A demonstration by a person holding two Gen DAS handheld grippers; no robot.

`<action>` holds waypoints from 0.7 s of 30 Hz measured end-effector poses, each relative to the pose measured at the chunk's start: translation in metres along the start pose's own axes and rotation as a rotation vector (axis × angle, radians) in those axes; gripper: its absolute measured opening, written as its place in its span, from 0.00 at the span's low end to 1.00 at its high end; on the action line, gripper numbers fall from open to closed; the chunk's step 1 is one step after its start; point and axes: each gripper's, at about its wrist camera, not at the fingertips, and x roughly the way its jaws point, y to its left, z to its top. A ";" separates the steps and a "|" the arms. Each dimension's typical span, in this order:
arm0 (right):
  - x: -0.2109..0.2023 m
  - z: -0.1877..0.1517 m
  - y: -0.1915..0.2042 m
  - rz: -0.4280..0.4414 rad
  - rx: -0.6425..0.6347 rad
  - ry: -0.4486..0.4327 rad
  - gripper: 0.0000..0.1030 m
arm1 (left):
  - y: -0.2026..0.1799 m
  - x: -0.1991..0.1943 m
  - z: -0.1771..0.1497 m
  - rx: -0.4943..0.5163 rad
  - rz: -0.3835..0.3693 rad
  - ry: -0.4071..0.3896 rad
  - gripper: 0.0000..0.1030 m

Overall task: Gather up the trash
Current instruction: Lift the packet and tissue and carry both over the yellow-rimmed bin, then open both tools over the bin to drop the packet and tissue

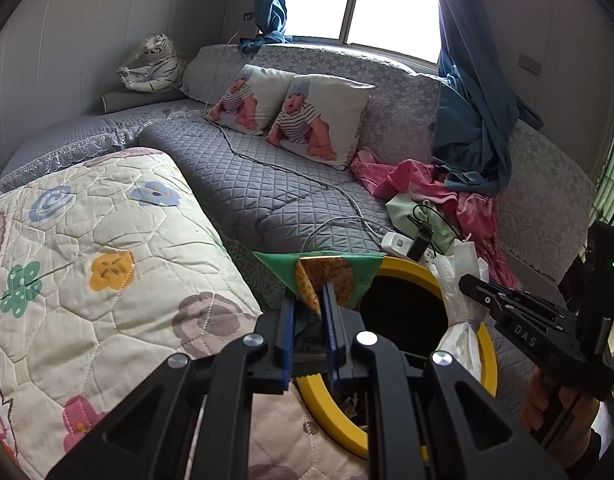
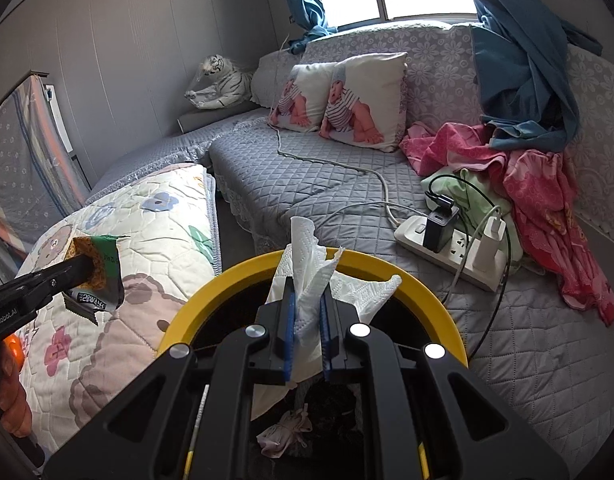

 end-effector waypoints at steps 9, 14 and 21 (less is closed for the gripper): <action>0.010 -0.013 -0.020 -0.053 0.041 0.031 0.10 | -0.022 0.026 -0.002 0.019 -0.046 0.021 0.12; 0.012 -0.016 -0.027 -0.058 0.053 0.040 0.10 | -0.028 0.038 -0.002 0.020 -0.064 0.036 0.13; 0.014 -0.019 -0.035 -0.070 0.067 0.044 0.10 | -0.029 0.047 -0.003 0.001 -0.073 0.050 0.20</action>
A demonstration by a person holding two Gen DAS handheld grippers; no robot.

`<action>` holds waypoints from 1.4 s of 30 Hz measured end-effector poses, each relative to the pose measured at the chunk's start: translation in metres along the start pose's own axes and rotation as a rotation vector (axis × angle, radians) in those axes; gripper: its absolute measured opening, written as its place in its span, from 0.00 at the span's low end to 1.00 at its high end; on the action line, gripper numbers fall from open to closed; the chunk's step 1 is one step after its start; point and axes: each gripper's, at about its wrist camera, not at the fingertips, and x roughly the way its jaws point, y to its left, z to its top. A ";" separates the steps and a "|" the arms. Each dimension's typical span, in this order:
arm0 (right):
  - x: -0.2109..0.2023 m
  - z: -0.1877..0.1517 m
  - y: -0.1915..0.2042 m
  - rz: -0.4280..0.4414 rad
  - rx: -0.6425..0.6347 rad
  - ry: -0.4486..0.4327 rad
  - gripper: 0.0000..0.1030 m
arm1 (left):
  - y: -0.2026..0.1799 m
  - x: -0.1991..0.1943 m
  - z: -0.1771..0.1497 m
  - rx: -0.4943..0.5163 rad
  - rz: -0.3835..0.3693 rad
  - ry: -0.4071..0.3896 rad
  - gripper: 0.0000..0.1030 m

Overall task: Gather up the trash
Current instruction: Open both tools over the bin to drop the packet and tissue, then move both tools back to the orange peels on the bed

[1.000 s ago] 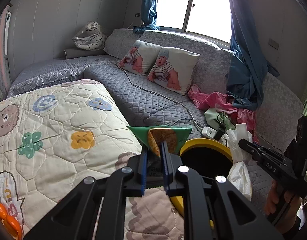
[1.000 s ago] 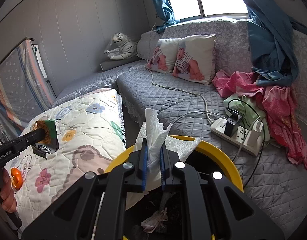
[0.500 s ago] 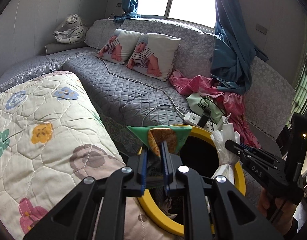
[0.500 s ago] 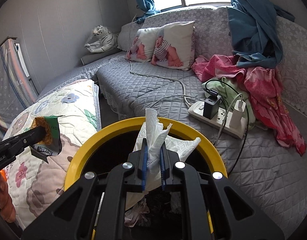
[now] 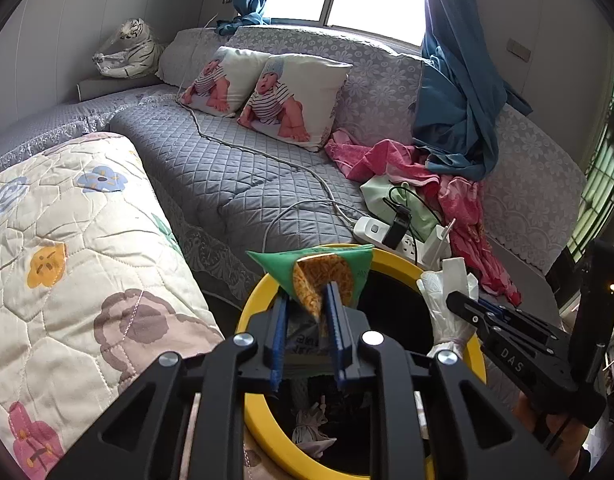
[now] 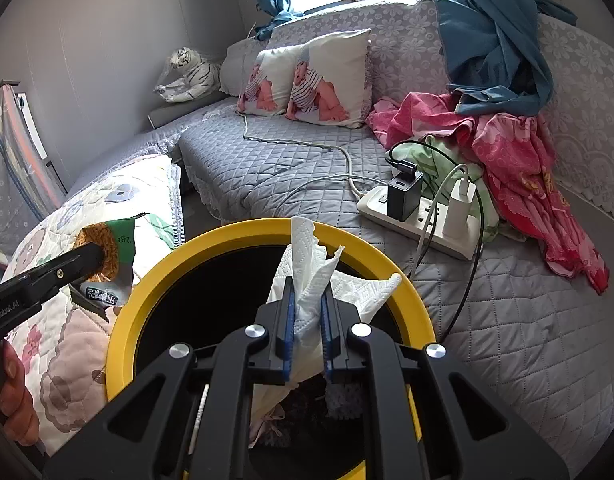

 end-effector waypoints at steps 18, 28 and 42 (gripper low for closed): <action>-0.028 0.007 -0.010 -0.009 0.065 -0.104 0.66 | 0.049 -0.053 0.008 -0.152 0.164 -0.162 0.89; -0.054 0.004 0.069 0.212 -0.131 -0.231 0.83 | 0.122 -0.150 -0.007 -0.216 0.401 -0.305 0.92; -0.061 -0.030 0.248 0.629 -0.391 -0.113 0.83 | 0.252 -0.278 -0.094 -0.384 0.720 -0.340 0.92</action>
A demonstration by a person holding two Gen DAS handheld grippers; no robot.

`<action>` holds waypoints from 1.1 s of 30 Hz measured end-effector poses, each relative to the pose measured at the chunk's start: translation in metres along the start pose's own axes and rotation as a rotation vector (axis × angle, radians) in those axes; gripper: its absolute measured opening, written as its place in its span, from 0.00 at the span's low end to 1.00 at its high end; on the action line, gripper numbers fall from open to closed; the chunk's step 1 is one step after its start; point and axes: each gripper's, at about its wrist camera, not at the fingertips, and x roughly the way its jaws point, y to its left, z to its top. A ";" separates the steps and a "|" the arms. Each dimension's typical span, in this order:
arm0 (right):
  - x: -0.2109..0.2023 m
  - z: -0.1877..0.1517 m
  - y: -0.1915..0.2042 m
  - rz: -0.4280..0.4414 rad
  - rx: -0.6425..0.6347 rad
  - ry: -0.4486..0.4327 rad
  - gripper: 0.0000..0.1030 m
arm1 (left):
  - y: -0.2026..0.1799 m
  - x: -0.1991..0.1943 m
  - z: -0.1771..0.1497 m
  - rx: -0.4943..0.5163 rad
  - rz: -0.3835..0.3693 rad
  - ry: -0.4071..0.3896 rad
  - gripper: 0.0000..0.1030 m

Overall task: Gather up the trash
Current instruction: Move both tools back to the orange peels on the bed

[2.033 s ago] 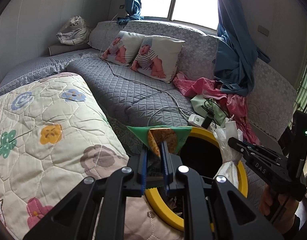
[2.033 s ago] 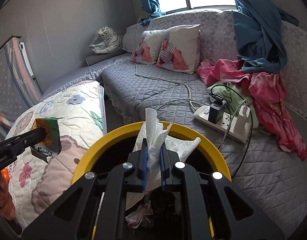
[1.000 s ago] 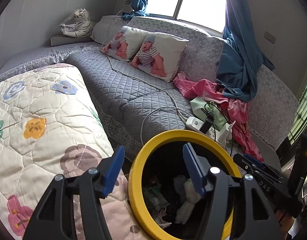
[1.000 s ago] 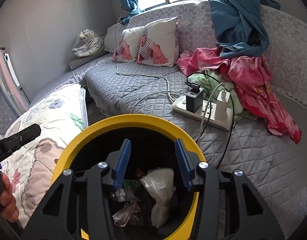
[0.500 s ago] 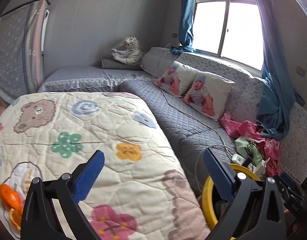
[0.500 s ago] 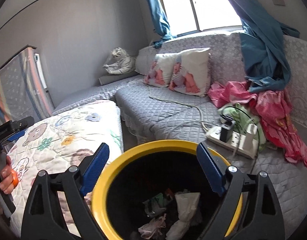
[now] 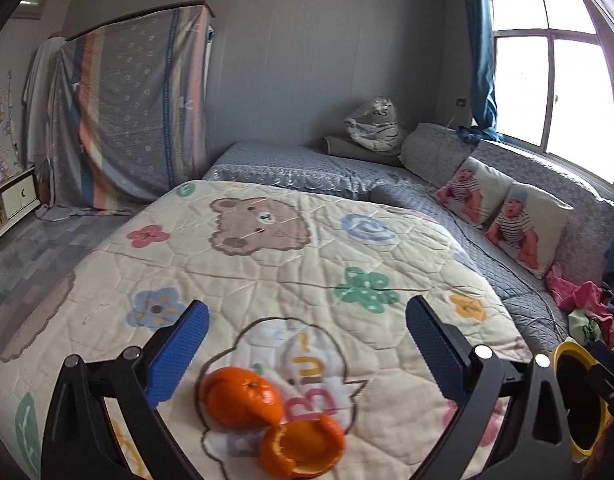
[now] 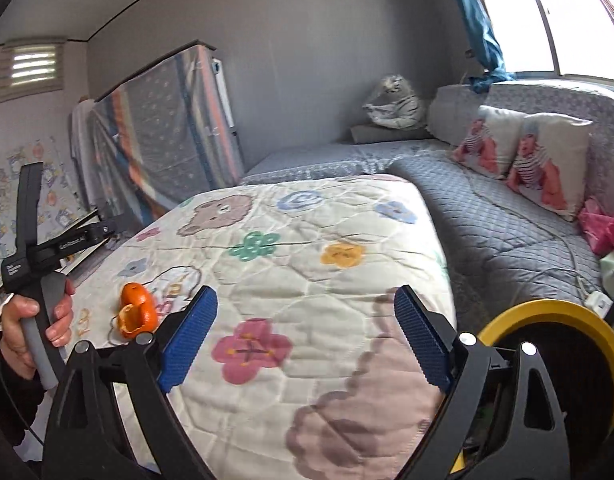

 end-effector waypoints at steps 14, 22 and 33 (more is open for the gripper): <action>0.084 -0.020 0.116 0.250 -0.163 0.219 0.75 | 0.075 0.022 -0.028 -0.100 0.036 0.102 0.92; 0.117 -0.027 0.145 0.326 -0.184 0.322 0.57 | 0.089 0.034 -0.041 -0.148 0.019 0.159 0.92; 0.151 -0.032 0.169 0.377 -0.186 0.437 0.43 | 0.088 0.056 -0.046 -0.172 -0.022 0.230 0.89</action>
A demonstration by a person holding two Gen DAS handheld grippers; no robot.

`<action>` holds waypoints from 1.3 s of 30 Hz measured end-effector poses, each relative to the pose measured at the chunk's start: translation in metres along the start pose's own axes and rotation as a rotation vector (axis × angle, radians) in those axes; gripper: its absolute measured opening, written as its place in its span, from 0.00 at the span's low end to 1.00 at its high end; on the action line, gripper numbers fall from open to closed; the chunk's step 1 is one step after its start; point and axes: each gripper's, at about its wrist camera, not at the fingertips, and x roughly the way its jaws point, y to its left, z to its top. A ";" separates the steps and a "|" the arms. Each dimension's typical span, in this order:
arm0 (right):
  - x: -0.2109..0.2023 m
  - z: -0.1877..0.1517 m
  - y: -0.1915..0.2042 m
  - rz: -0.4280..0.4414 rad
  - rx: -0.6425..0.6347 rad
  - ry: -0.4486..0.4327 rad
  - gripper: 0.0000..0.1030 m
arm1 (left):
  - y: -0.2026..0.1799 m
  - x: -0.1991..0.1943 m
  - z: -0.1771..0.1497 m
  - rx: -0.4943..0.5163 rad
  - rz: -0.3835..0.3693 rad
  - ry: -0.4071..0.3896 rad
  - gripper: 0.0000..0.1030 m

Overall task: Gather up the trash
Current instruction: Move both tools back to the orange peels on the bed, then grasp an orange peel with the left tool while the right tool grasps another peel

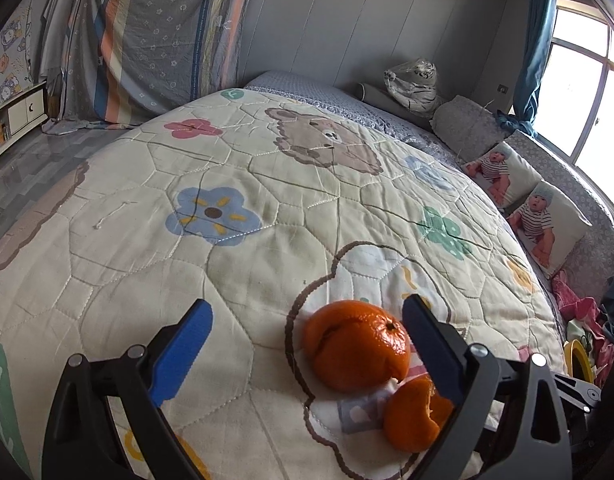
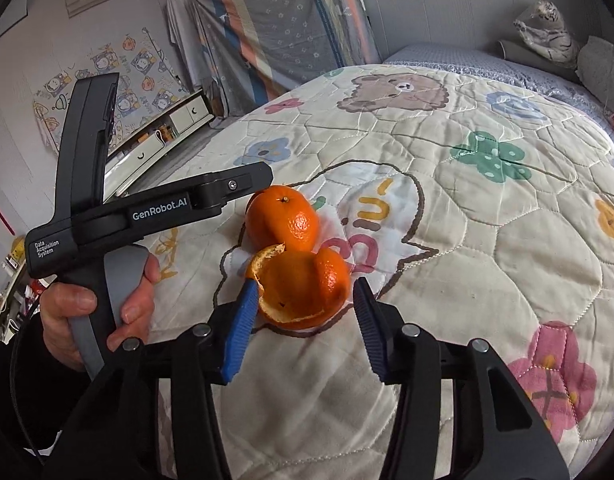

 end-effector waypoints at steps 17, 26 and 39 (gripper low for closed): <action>0.002 -0.006 -0.007 0.042 0.067 0.081 0.11 | -0.013 0.023 -0.002 0.027 -0.007 0.088 0.69; -0.025 -0.015 -0.008 0.038 0.064 0.060 0.10 | -0.029 0.028 -0.004 0.086 -0.003 0.111 0.54; -0.097 -0.037 -0.030 0.001 0.109 -0.043 0.10 | -0.056 0.027 -0.007 0.148 0.026 0.113 0.37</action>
